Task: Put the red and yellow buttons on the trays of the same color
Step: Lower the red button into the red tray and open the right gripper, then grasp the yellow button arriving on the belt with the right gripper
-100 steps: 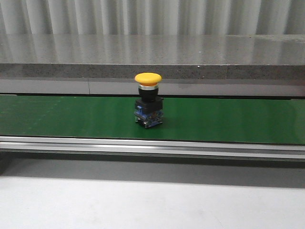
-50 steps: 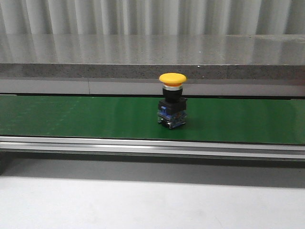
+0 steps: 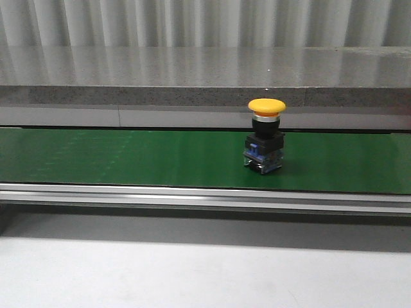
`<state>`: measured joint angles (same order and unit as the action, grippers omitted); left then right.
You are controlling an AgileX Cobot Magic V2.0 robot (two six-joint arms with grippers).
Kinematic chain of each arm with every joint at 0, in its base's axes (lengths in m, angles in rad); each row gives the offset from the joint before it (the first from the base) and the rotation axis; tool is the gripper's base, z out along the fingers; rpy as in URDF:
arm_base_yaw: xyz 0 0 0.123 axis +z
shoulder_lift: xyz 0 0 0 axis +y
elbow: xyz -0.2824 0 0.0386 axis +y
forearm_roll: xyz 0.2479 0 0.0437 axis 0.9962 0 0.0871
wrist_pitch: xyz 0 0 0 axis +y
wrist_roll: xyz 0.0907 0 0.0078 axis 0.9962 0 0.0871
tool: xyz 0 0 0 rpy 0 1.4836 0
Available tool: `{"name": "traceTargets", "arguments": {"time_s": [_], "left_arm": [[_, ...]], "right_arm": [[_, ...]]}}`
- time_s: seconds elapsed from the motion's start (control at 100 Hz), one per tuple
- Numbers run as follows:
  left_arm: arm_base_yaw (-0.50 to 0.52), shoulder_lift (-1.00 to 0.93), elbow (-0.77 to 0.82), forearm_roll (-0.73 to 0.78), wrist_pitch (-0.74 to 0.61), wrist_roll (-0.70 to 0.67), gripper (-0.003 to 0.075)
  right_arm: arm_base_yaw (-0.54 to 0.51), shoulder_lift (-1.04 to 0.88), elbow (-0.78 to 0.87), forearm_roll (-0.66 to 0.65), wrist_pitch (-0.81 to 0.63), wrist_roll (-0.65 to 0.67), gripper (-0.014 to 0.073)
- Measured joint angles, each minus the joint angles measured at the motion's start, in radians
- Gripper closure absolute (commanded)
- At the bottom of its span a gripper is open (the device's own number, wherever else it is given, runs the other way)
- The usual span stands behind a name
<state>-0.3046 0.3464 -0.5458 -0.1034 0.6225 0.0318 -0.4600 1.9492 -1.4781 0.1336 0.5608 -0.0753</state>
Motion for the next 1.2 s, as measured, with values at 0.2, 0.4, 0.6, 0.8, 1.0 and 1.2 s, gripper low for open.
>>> {"name": "traceTargets", "arguments": {"time_s": [0.2,0.4,0.6,0.8,1.0,1.2], "left_arm": [[0.000,0.000,0.000,0.000,0.000,0.000,0.0741],[0.000,0.000,0.000,0.000,0.000,0.000,0.0741],[0.000,0.000,0.000,0.000,0.000,0.000,0.0741],[0.000,0.000,0.000,0.000,0.000,0.000,0.0741],[0.000,0.000,0.000,0.000,0.000,0.000,0.0741],[0.000,0.000,0.000,0.000,0.000,0.000,0.0741]], "right_arm": [[0.000,-0.119,0.072,0.008,-0.031,0.000,0.0051],[0.000,-0.288,0.227,0.014,-0.079,0.000,0.0051],[0.036,-0.444,0.347,0.022,-0.050,0.000,0.0046],[0.130,-0.583,0.435,0.026,0.034,0.000,-0.0059],[0.248,-0.645,0.461,0.028,0.226,-0.011,-0.0062],[0.374,-0.647,0.463,0.060,0.407,-0.070,-0.0062]]}}
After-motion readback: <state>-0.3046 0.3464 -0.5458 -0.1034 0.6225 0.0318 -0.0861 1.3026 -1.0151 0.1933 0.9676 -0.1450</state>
